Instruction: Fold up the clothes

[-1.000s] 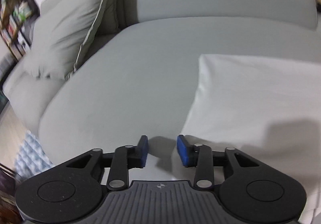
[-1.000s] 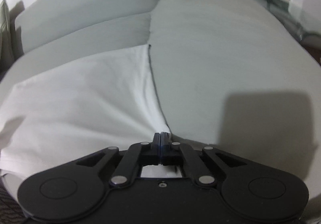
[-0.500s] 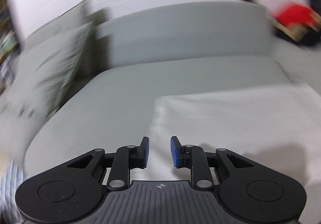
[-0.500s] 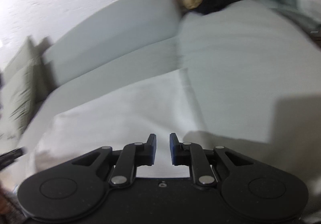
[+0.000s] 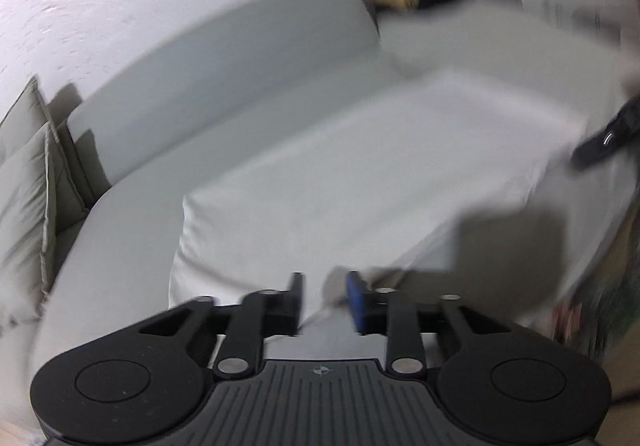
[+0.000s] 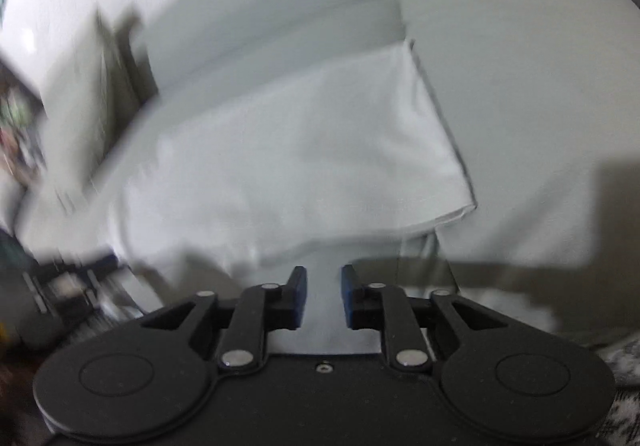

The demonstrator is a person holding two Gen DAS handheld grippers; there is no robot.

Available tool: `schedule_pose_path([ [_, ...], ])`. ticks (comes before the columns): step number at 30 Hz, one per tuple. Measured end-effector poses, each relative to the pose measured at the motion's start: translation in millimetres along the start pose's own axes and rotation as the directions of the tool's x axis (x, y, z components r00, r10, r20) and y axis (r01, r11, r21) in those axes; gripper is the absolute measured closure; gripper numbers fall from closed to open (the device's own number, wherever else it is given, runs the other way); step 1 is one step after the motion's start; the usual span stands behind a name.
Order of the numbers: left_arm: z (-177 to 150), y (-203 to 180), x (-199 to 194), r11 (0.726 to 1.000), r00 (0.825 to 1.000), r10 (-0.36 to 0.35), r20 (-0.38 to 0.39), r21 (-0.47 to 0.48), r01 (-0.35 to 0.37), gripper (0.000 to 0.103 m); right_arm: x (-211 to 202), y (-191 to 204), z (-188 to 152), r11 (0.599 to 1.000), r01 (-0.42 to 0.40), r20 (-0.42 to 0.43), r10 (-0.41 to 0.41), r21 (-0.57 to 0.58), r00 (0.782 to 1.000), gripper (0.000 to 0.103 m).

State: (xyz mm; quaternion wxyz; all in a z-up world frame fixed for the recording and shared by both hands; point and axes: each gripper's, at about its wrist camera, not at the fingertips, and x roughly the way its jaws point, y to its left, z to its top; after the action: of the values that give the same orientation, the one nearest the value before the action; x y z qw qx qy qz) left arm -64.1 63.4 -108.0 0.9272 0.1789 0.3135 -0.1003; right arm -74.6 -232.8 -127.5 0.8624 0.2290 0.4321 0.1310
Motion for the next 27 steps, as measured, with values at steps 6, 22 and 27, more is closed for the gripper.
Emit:
schedule_pose_path([
  [6,15.6,13.4,23.9,0.986,0.999,0.002,-0.049,-0.164,-0.010,0.062,2.8,-27.4,4.9,0.949,-0.140,0.056,0.129,0.281,0.990,0.058],
  [22,35.6,9.3,52.4,0.952,0.983,-0.044,-0.180,-0.304,-0.013,0.056,51.9,-28.5,-6.5,0.845,-0.213,0.006,0.241,0.491,0.970,0.058],
  [27,35.7,9.8,58.5,0.946,0.976,-0.059,-0.209,-0.323,-0.012,0.055,53.7,-29.3,-8.3,0.842,-0.208,0.031,0.223,0.498,0.974,0.058],
])
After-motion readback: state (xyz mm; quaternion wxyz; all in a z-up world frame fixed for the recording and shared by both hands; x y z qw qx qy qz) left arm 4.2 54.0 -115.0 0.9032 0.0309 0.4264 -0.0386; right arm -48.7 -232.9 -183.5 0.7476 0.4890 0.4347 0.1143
